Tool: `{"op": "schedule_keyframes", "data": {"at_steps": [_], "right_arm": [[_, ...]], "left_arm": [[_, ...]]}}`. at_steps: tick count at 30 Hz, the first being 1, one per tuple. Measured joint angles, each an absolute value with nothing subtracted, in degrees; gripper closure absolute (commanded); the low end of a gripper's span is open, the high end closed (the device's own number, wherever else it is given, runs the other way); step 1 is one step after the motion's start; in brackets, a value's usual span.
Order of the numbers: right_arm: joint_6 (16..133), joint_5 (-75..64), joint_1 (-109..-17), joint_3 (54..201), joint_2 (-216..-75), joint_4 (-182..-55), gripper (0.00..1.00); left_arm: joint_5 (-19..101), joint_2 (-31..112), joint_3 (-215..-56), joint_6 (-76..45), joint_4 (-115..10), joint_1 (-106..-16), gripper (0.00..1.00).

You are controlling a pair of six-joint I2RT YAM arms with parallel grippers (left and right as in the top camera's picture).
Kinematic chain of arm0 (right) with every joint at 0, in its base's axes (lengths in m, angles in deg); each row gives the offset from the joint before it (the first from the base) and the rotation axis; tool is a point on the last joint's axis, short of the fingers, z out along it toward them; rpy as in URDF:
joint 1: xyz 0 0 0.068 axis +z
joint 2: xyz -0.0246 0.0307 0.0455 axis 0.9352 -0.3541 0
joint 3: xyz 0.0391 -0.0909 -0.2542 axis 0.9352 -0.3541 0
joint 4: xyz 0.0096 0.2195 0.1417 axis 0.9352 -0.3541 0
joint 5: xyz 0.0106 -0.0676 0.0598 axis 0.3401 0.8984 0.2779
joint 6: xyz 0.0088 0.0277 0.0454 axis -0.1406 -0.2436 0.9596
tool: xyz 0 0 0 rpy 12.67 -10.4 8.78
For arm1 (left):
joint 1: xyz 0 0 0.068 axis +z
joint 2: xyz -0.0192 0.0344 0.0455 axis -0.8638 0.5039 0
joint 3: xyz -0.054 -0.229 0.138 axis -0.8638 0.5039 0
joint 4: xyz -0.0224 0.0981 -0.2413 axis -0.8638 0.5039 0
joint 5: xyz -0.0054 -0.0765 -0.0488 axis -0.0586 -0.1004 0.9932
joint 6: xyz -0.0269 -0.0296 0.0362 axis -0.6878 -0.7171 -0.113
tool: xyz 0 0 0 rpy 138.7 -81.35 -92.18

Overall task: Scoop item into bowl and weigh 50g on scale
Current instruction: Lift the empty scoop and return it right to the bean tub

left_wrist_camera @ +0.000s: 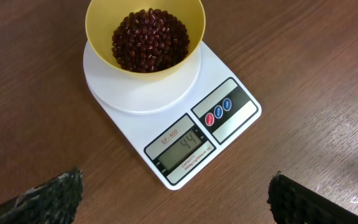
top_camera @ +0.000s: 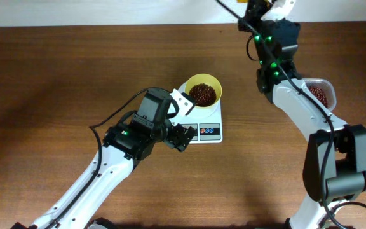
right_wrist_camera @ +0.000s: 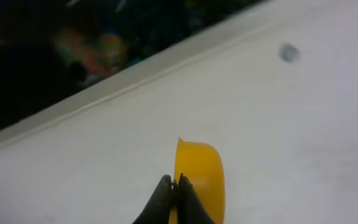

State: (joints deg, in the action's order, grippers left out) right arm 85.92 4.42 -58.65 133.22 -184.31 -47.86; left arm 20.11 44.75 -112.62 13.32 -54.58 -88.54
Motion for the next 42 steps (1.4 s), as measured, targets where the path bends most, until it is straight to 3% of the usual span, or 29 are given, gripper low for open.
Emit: {"op": "schedule_keyframes", "data": {"at_steps": [11,17,23,33,42], "right_arm": [[100.87,7.67,-70.5,133.28,-184.33,-64.54,0.96],[106.88,3.02,-74.72,133.28,-184.33,-67.86,0.96],[111.23,-1.16,-78.83,133.3,-181.03,-79.6,0.96],[109.61,-2.93,-82.1,133.61,-171.15,-114.2,0.96],[96.43,0.0,-82.26,133.59,-171.15,-124.03,0.96]], "left_arm": [[20.27,44.75,-112.62,13.3,-54.58,-88.54,0.01],[20.27,44.75,-112.62,13.32,-54.62,-88.54,0.01],[20.29,44.75,-112.62,13.3,-54.62,-88.54,0.01],[20.29,44.75,-112.62,13.32,-54.56,-88.54,0.01],[20.29,44.75,-112.62,13.32,-54.56,-88.54,0.01]]}}
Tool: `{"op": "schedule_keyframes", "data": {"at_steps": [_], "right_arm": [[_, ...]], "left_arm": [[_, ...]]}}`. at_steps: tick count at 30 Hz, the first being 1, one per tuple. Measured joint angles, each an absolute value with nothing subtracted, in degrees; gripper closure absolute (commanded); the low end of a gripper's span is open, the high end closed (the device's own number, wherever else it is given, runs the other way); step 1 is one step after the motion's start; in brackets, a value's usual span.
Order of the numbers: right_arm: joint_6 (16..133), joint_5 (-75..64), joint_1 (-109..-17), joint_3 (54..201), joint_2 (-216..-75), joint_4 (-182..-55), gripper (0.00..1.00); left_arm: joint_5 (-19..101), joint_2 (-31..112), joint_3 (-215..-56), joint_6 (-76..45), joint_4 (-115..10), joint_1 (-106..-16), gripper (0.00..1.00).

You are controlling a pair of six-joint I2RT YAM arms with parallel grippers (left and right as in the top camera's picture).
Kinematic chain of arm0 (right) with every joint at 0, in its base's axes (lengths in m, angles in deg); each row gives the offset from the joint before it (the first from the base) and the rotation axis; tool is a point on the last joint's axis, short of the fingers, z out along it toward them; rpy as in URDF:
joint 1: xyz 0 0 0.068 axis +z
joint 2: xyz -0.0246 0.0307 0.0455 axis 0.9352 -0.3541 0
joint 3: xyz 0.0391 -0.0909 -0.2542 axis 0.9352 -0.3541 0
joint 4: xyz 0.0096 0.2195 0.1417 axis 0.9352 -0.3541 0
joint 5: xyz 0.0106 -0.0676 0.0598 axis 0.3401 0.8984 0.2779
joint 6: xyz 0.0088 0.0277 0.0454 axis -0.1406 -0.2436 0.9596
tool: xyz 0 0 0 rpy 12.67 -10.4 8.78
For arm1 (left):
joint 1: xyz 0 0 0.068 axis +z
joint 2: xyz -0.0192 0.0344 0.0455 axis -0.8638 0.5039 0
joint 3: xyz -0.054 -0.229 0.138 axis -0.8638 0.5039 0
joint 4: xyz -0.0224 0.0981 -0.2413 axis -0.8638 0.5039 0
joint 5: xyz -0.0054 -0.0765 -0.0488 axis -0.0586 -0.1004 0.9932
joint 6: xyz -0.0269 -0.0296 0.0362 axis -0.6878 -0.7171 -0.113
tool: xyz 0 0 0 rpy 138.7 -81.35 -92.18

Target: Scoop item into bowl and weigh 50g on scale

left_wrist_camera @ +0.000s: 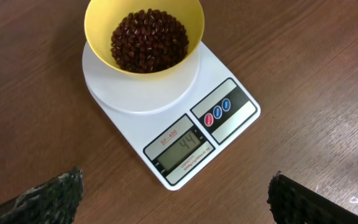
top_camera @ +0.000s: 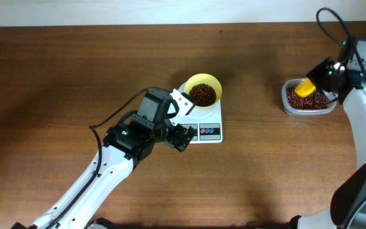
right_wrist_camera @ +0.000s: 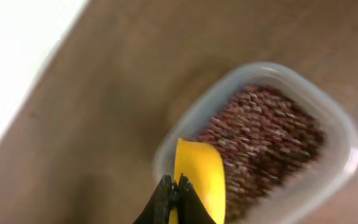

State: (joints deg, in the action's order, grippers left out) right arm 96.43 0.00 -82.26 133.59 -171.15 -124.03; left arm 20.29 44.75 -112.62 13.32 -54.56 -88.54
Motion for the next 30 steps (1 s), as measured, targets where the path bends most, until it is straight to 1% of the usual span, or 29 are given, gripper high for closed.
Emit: {"op": "schedule_keyframes", "data": {"at_steps": [3,8,11,15,22,27,30], "right_arm": [[92.52,3.67,-82.26,133.59,-171.15,-127.16,0.96],[86.16,9.09,-82.26,133.59,-171.15,-127.31,0.96],[84.34,10.34,-82.26,133.59,-172.62,-126.72,0.96],[83.95,10.36,-81.91,133.59,-175.35,-124.6,0.96],[82.86,10.69,-80.62,133.59,-176.24,-124.47,0.96],[81.42,10.49,-77.25,133.59,-180.03,-124.08,0.96],[81.22,9.92,-76.88,133.59,-180.29,-123.92,0.96]], "left_arm": [[20.29,44.75,-112.62,13.32,-54.6,-88.54,0.01],[20.29,44.75,-112.62,13.32,-54.6,-88.54,0.01],[20.29,44.75,-112.62,13.32,-54.6,-88.54,0.01],[20.29,44.75,-112.62,13.3,-54.58,-88.54,0.01],[20.29,44.75,-112.62,13.32,-54.6,-88.54,0.01],[20.29,44.75,-112.62,13.32,-54.58,-88.54,0.01],[20.29,44.75,-112.62,13.32,-54.6,-88.54,0.01]]}}
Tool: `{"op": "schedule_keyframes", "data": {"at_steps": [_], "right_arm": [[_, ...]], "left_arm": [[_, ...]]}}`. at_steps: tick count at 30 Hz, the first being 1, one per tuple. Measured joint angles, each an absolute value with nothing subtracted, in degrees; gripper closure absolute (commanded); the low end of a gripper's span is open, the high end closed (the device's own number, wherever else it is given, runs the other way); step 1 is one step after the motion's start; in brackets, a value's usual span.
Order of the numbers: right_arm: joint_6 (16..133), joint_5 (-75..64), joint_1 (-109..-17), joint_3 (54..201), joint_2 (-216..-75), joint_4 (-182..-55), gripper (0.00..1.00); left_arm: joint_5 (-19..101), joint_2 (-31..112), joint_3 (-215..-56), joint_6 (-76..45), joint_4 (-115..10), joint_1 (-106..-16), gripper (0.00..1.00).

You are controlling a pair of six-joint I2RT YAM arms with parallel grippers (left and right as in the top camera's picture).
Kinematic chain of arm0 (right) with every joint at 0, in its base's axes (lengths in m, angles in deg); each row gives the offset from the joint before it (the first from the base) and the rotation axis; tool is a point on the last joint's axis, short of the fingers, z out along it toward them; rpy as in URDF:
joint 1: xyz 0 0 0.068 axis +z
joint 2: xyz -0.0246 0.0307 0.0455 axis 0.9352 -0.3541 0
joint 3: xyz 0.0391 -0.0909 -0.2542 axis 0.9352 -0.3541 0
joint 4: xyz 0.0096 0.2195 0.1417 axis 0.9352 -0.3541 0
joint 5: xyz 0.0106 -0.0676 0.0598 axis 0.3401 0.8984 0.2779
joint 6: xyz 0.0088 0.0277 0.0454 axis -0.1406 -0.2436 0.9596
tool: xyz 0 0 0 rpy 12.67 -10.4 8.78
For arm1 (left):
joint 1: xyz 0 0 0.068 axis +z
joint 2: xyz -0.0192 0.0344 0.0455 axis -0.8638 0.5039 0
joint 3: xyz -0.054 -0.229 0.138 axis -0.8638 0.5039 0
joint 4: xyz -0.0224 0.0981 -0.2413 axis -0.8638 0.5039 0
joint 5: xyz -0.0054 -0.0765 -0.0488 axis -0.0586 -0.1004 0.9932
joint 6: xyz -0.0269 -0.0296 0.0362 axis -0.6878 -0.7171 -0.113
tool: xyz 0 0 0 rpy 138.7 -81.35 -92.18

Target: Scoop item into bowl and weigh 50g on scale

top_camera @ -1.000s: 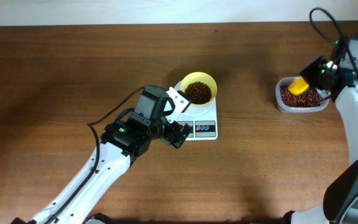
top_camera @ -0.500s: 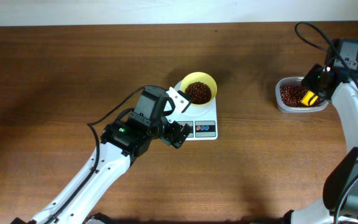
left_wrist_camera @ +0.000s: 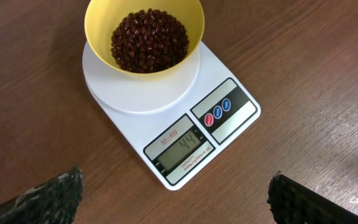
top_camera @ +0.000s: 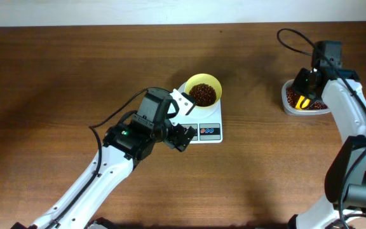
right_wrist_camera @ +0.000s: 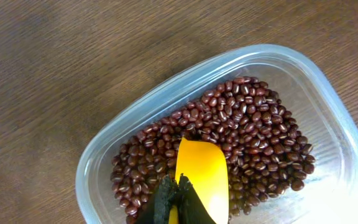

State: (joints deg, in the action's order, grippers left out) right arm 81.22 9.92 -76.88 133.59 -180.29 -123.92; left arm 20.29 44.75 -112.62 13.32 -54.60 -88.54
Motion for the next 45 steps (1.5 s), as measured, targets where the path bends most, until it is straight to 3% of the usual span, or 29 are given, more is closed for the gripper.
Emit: {"op": "schedule_keyframes", "data": {"at_steps": [12,27,45], "right_arm": [[80.13,-2.95,-82.8,133.59,-180.62,-122.98,0.96],[67.67,-19.58,-94.56,133.59,-180.72,-123.2,0.96],[48.15,-24.68,-95.02,133.59,-179.83,-120.12,0.96]], "left_arm": [[20.29,44.75,-112.62,13.32,-54.6,-88.54,0.01],[20.29,44.75,-112.62,13.32,-54.6,-88.54,0.01],[20.29,44.75,-112.62,13.32,-54.6,-88.54,0.01]]}}
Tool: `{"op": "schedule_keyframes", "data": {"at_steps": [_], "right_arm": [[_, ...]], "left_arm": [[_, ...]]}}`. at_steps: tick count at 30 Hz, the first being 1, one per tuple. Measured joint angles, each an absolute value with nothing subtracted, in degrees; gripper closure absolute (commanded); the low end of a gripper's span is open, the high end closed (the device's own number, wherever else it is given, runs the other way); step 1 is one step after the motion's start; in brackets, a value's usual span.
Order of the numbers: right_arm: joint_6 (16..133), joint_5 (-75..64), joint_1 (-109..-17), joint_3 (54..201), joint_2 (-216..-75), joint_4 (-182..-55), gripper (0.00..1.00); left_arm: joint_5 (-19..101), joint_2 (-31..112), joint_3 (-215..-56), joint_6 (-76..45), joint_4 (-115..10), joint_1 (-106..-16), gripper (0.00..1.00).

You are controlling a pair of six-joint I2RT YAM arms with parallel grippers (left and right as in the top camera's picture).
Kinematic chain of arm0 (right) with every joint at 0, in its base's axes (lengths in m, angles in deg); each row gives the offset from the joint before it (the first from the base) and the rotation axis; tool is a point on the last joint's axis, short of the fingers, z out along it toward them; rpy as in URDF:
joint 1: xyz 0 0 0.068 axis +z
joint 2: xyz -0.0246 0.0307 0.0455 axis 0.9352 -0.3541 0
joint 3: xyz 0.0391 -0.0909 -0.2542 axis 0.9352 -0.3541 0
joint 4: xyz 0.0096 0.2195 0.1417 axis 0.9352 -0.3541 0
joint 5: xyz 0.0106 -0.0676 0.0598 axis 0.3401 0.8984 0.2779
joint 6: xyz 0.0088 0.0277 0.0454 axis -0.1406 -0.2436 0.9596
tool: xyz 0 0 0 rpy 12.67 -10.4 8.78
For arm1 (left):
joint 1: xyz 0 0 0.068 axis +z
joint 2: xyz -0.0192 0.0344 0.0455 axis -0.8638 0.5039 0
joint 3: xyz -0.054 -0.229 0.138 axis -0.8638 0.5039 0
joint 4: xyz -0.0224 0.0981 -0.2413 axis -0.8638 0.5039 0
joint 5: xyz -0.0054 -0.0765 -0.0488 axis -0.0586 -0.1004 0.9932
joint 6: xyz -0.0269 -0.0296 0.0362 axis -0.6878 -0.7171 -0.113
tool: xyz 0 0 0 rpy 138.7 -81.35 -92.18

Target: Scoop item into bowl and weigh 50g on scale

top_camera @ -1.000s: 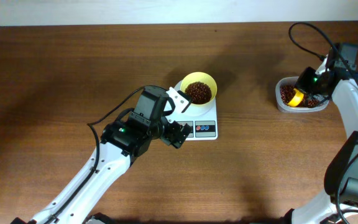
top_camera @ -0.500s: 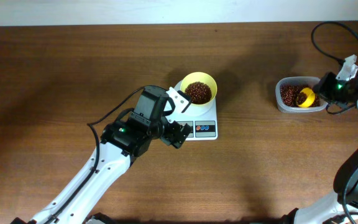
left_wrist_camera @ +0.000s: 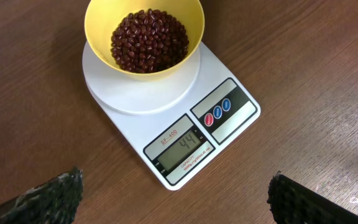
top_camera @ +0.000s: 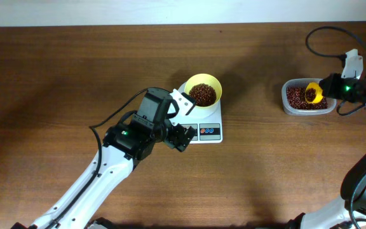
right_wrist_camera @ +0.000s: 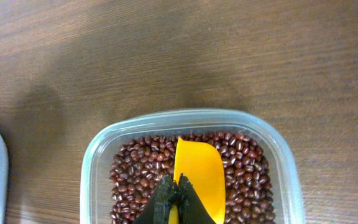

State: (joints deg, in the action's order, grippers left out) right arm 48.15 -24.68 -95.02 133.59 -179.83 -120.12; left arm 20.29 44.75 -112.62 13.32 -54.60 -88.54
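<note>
A yellow bowl of red beans stands on the white scale, whose display reads 44. My left gripper hovers open just in front of the scale, holding nothing. At the right of the table, a clear tub of red beans holds the yellow scoop. My right gripper is shut on the scoop's handle, with the scoop's blade lying over the beans. The scoop looks empty in the right wrist view.
A white lid's edge shows to the left of the tub in the right wrist view. Bare wooden table surrounds the scale. The table's far edge meets a white wall.
My right arm has swung round to the right of the tub, and the scoop now enters the tub from that side. The left arm, bowl and scale reading are unchanged.
My right gripper held the scoop high at the table's far edge, near the scale. Then it was over the tub, then down among the beans, and now over them from the right. The scale read 44 throughout; the left gripper stayed open.
</note>
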Motion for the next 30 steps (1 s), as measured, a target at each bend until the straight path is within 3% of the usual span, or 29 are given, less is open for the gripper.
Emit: {"op": "schedule_keyframes", "data": {"at_steps": [10,20,30], "right_arm": [[46.38,-24.57,-95.0,133.59,-179.68,-116.08,0.96],[47.17,-32.5,-95.0,133.59,-179.13,-128.08,0.96],[46.29,-27.56,-95.0,133.68,-177.14,-123.09,0.96]], "left_arm": [[20.29,44.75,-112.62,13.32,-54.58,-88.54,0.01],[20.29,44.75,-112.62,13.32,-54.58,-88.54,0.01],[20.29,44.75,-112.62,13.32,-54.58,-88.54,0.01]]}}
